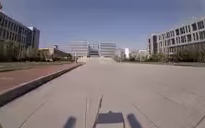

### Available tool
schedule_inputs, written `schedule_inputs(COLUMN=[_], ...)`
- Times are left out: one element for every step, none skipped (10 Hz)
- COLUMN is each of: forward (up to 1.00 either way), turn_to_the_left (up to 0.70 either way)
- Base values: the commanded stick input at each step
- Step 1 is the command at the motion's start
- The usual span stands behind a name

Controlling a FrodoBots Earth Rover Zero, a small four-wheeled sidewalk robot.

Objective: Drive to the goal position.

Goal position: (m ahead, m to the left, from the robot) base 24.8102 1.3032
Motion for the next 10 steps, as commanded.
schedule_inputs(forward=[0.70, 0.70, 0.70, 0.70, 0.70, 0.70, 0.70, 0.70, 0.70, 0.70], turn_to_the_left=[0.00, 0.00, 0.00, 0.00, 0.00, 0.00, 0.00, 0.00, 0.00, 0.00])
